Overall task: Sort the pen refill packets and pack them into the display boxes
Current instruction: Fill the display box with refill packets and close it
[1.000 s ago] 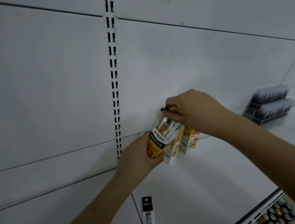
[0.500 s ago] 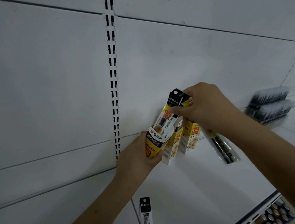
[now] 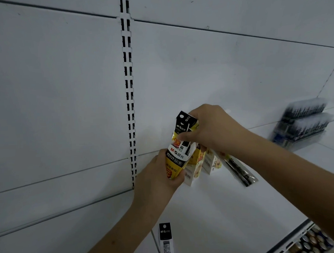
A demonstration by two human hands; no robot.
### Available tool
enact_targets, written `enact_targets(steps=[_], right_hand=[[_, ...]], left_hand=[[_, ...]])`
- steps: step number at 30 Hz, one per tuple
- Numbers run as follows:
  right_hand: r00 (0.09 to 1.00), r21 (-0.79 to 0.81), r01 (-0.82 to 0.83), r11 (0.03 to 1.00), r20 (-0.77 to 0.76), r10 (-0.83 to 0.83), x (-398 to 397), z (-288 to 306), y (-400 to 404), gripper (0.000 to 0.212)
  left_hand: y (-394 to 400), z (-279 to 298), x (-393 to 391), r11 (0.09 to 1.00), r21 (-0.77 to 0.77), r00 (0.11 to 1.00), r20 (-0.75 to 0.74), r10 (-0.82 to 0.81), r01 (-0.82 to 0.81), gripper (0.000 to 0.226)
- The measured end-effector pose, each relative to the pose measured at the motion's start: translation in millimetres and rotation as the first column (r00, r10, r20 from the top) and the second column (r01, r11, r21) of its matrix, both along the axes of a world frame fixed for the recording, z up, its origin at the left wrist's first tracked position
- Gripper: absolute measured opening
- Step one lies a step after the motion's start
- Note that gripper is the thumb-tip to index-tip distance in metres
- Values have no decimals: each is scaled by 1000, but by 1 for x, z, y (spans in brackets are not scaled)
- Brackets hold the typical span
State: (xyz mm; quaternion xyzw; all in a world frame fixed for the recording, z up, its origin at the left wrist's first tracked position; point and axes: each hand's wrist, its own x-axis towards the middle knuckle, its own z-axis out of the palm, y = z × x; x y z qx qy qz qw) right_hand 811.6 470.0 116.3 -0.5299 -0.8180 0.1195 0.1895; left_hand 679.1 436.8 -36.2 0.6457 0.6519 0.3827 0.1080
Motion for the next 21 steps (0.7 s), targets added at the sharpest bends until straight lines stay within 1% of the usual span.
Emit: enact_targets(steps=[3,6,9,11,12,13,15,17,21], right_hand=[[993,17,-19,1000,113,17,-5,-7,1,22],[988,-8,-49,999,143,50,-12,-14,1,22],[989,-150,-57,987,126,76,-11,-6,-3,27],[996,-233,-27,972,73,45,-8,3,-4,35],[999,-243,-11,970,45,23,-7,6,-2,35],[999,-236,3,972,34,5,-6,10,0,32],[998,-210,16,977,59,-4,-5,14,4,24],[995,-231,3,973,100,20,-6,15,5,19],[986,-283,-22,959,155,68,-9,12,2,17]], left_hand=[[2,1,-2,999,-17,999,21,31,-31,51],[2,1,-2,998,-36,998,21,56,-55,53],[0,1,-1,998,-19,998,3,67,-67,53],[-1,3,-1,998,-12,997,-21,68,-68,53],[-1,3,-1,998,-7,997,-24,67,-67,53],[-1,4,0,998,2,998,-23,63,-63,52],[-2,3,0,999,18,998,-23,51,-51,51],[-2,3,1,999,23,999,-27,44,-43,50],[-3,3,2,999,35,999,-32,40,-39,48]])
